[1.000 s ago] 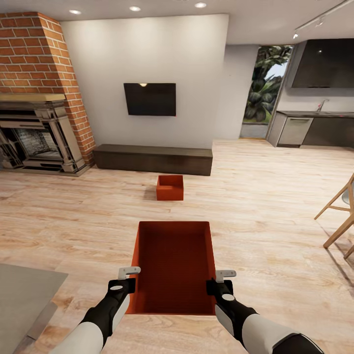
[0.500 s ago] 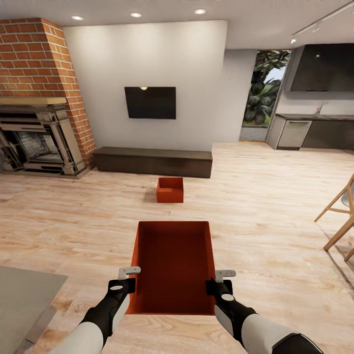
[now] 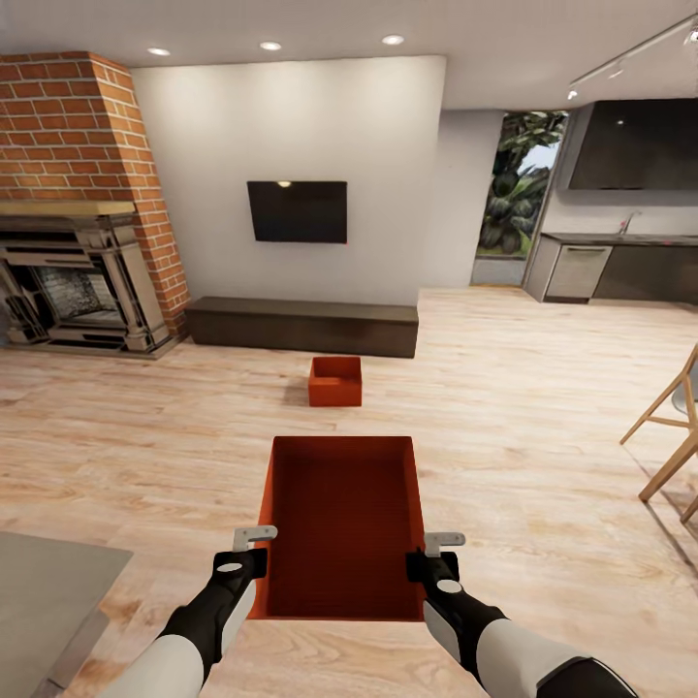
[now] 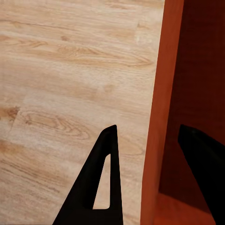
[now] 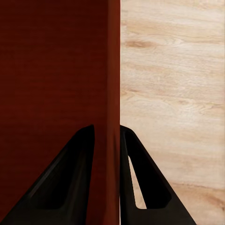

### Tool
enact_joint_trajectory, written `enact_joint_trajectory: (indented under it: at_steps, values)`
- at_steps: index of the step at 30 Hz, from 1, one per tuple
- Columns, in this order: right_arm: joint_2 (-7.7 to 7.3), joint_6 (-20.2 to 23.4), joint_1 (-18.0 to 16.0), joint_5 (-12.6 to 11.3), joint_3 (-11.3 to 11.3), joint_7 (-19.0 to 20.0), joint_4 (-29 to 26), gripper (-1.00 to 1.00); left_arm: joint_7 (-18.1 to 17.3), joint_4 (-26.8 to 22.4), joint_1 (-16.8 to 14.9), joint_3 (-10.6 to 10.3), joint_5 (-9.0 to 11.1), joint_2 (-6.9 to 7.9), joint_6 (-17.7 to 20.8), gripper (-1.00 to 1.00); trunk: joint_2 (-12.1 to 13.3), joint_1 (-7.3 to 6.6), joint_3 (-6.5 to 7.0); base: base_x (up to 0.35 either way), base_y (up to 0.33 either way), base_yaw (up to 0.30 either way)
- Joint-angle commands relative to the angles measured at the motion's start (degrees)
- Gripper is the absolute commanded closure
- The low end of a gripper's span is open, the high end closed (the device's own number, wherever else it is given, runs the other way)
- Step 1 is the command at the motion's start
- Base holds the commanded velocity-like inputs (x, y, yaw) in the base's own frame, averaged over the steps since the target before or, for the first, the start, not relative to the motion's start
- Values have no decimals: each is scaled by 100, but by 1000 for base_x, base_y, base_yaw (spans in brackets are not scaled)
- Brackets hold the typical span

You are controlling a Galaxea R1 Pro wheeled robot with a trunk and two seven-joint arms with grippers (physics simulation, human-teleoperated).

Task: Move the two storage containers from the living room to the garage. In the garage, place one container on the floor and stack the other container on top of it (either order is fine).

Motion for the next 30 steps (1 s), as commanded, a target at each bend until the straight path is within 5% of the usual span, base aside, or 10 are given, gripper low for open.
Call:
enact_joint_trajectory:
  at_steps: [1, 30]
  values:
    - [-1, -34, -7, -57, -45, -18, 5, 100, 8, -13, -2, 49, -78, -4, 40, 100, -8, 2, 0, 0, 0, 0]
    - [7, -34, -7, -57, -45, -18, 5, 100, 8, -9, -2, 49, -78, -1, 40, 100, -8, 2, 265, 0, 0, 0]
